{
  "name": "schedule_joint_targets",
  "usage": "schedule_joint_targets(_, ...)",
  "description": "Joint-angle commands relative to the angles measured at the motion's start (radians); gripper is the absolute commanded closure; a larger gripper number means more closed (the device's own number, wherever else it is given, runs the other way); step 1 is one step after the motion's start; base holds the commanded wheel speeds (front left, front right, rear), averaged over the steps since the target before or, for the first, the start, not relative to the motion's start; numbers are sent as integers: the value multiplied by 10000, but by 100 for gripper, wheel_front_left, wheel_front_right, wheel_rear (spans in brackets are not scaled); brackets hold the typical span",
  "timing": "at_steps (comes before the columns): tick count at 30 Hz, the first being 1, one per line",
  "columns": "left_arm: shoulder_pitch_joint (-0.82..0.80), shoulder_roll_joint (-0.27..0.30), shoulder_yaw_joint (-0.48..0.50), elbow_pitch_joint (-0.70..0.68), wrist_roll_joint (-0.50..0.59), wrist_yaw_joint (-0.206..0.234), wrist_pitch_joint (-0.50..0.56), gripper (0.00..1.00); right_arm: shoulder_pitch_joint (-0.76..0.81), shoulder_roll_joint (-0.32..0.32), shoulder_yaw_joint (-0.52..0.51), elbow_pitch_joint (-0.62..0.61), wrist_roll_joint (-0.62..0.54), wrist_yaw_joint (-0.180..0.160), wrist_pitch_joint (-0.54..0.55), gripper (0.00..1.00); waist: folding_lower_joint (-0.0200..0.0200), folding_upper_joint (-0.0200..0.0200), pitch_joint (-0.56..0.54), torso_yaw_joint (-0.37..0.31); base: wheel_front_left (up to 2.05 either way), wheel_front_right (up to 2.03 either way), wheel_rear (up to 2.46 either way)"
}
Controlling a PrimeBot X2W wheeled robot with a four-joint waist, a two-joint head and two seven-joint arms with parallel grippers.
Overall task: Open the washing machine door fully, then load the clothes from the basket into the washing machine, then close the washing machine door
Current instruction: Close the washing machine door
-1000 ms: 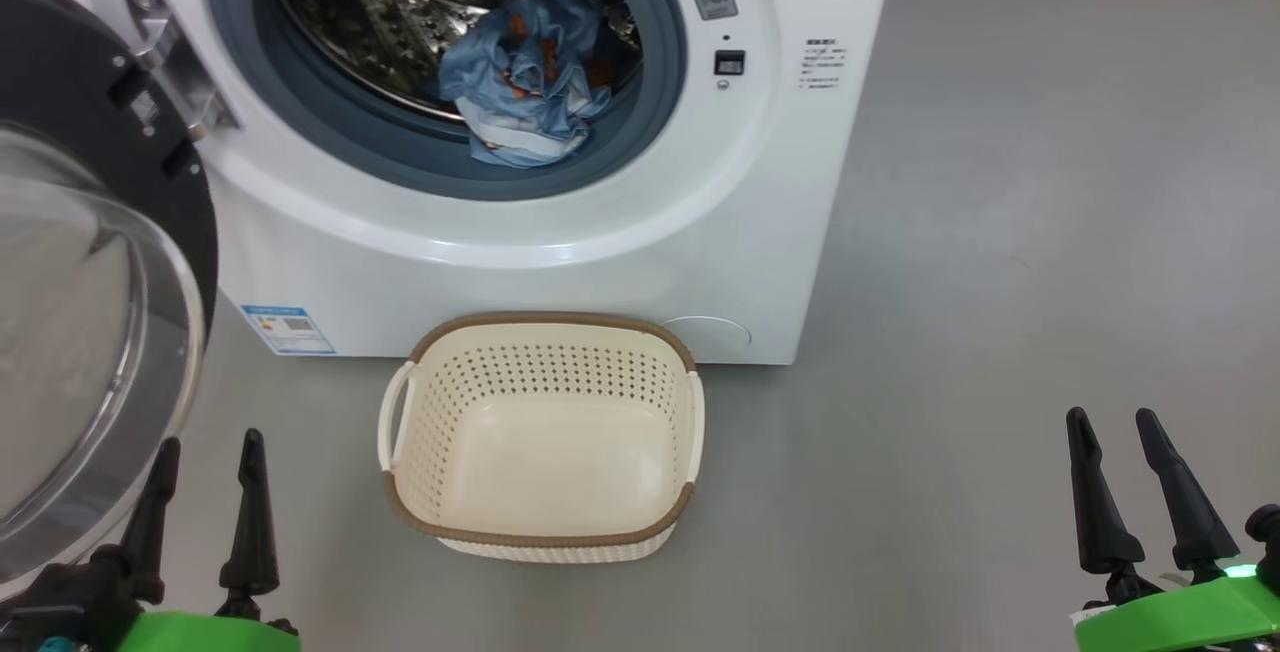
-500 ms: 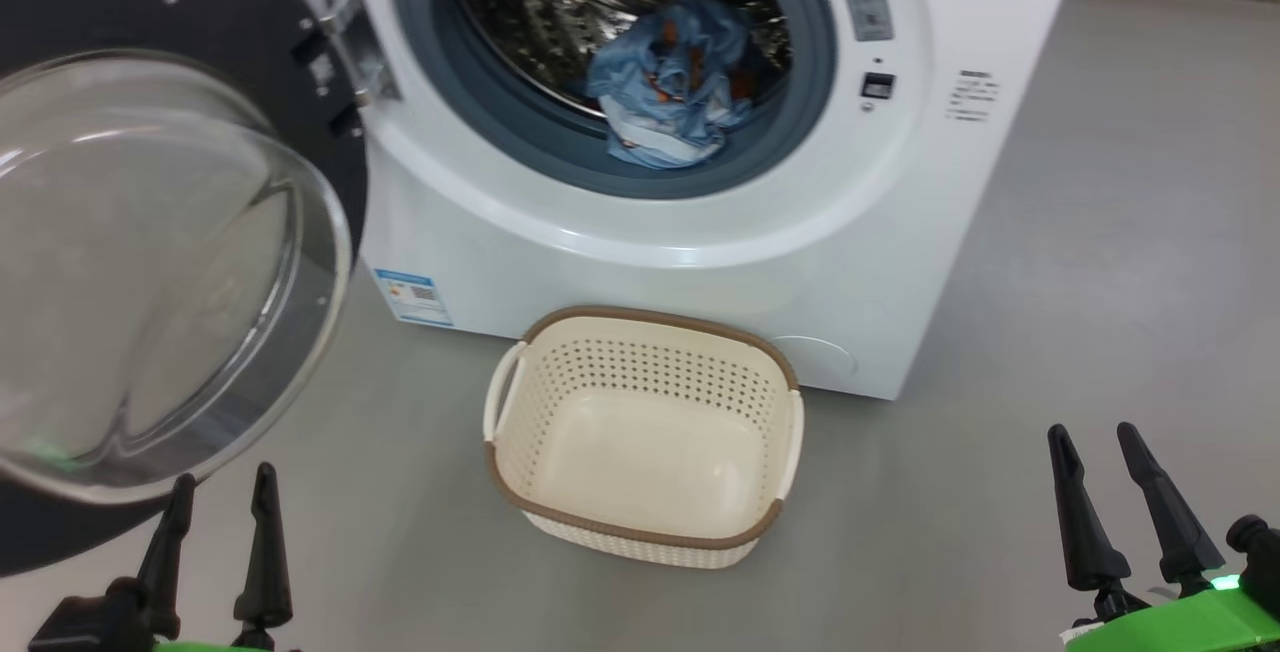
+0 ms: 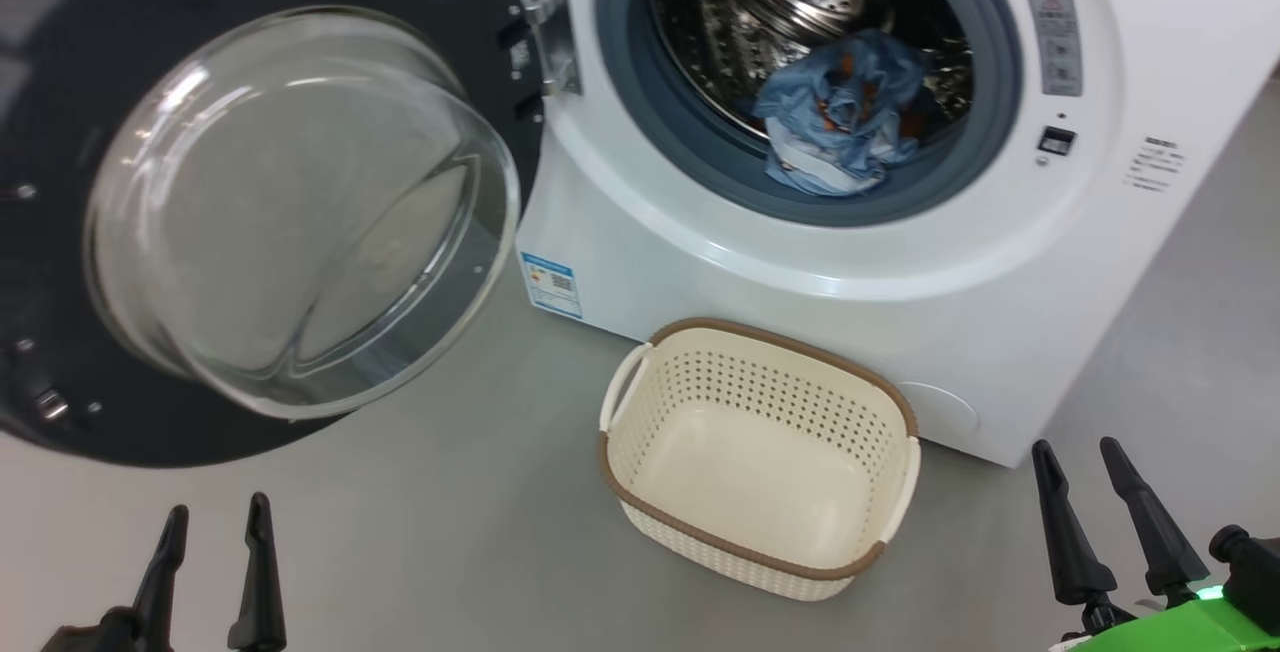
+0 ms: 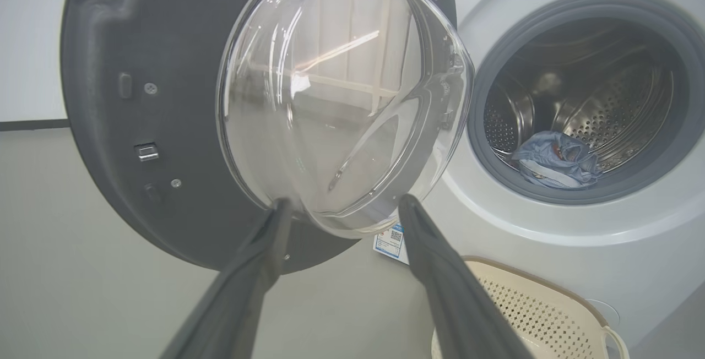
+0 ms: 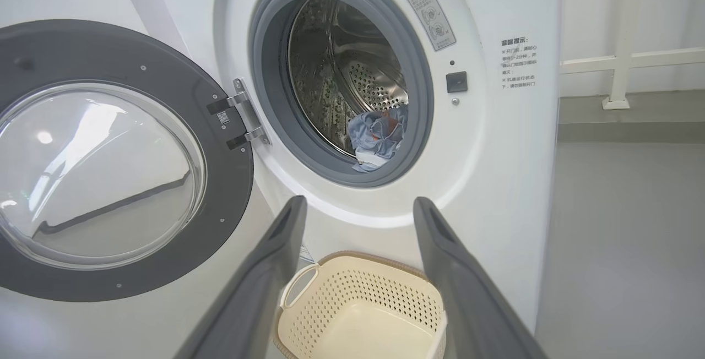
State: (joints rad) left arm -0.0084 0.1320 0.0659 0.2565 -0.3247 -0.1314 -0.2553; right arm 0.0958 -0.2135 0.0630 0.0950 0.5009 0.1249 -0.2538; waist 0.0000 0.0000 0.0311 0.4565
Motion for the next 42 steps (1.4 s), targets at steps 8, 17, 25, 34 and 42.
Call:
schedule_joint_targets(8, 206, -56, 852, -485, -2, 8, -65, 0, -280, -420, 611, -41, 119, 58, -80, 0, 0, 0, -58, 564, 0, 0, 0)
schedule_joint_targets(17, 418, -317, 1217, -771, 78, 8, -65, 0, -615, -607, 999, 165, 240, 58, -80, 0, 0, 0, 17, 627, 0, 0, 0)
schedule_joint_targets(25, 293, -524, 1600, -1032, -484, 8, -65, 52, -697, -644, 1046, 197, 275, 58, -80, 0, 0, 0, 89, 630, 0, 0, 0)
schedule_joint_targets(34, -668, 233, 2322, -1845, -1730, 8, -65, 100, -544, -546, 911, 75, 199, 58, -80, 0, 0, 0, 260, 605, 0, 0, 0)
schedule_joint_targets(42, -2751, 2149, 2983, -1174, -5371, 8, -65, 100, -680, -713, 669, -124, 64, 58, -80, 0, 0, 0, 930, 650, 0, 0, 0)
